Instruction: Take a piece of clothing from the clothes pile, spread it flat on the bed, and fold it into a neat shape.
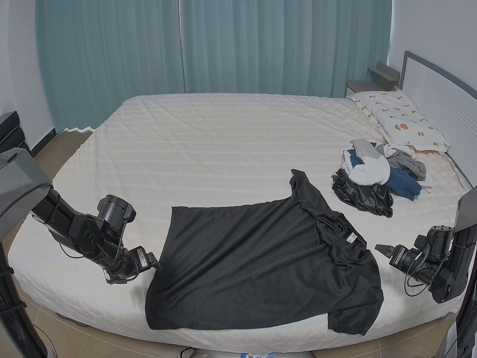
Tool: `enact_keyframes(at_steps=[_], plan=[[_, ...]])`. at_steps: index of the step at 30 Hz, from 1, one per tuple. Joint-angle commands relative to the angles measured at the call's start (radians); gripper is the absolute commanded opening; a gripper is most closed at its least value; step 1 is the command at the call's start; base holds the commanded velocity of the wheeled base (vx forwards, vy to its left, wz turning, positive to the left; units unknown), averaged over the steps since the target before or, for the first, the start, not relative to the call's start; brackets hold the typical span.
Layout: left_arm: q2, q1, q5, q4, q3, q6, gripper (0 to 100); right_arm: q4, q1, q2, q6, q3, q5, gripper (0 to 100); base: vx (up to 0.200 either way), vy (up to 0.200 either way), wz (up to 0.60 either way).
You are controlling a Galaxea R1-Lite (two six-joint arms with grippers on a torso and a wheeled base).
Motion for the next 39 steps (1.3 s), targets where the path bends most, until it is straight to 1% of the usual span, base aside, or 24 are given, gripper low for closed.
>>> enact_keyframes(at_steps=[1,5,10,12,14,15,19,22,24,26,31,34,39], plan=[[0.002,0.007,-0.051,0.0,-0.012,-0.01,100,-0.004,0.001,0.003,0.0,-0.004,0.002,100,0.2,0.0,0.0],[0.008,0.006,-0.064,-0.008,-0.018,-0.027,100,-0.004,0.007,0.003,0.0,-0.001,0.004,100,0.2,0.0,0.0],[0.022,0.012,-0.064,-0.048,-0.022,-0.042,100,-0.006,0.01,0.009,0.0,-0.001,0.007,100,0.0,0.0,0.0],[0.037,0.018,-0.064,-0.109,-0.027,-0.101,100,-0.004,0.012,0.011,0.002,-0.001,0.008,100,0.0,0.0,0.0],[0.042,0.02,-0.064,-0.126,-0.03,-0.117,100,-0.004,0.012,0.011,0.002,-0.001,0.008,100,0.0,0.0,0.0],[0.053,0.021,-0.064,-0.155,-0.036,-0.142,100,-0.004,0.013,0.013,0.002,-0.001,0.01,100,0.0,0.0,0.0],[0.065,0.024,-0.068,-0.178,-0.047,-0.153,100,-0.006,0.021,0.019,0.002,0.0,0.01,100,0.0,0.0,0.0],[0.073,0.032,-0.065,-0.227,-0.05,-0.165,100,-0.009,0.021,0.023,0.003,0.002,0.01,100,0.0,0.0,0.0],[0.074,0.03,-0.064,-0.244,-0.05,-0.18,100,-0.009,0.021,0.023,0.003,0.002,0.01,100,0.0,0.0,0.0],[0.08,0.029,-0.062,-0.264,-0.064,-0.217,100,-0.009,0.021,0.025,0.003,0.003,0.01,100,0.0,0.0,0.0],[0.116,0.029,-0.057,-0.261,-0.139,-0.22,100,-0.009,0.021,0.025,0.005,0.003,0.011,100,0.0,0.0,0.0],[0.151,0.032,-0.053,-0.257,-0.21,-0.22,100,-0.009,0.023,0.026,0.005,0.002,0.011,100,0.0,0.0,0.0],[0.218,0.057,-0.056,-0.254,-0.309,-0.222,100,-0.009,0.021,0.026,0.006,0.002,0.011,100,0.0,0.0,0.0]])
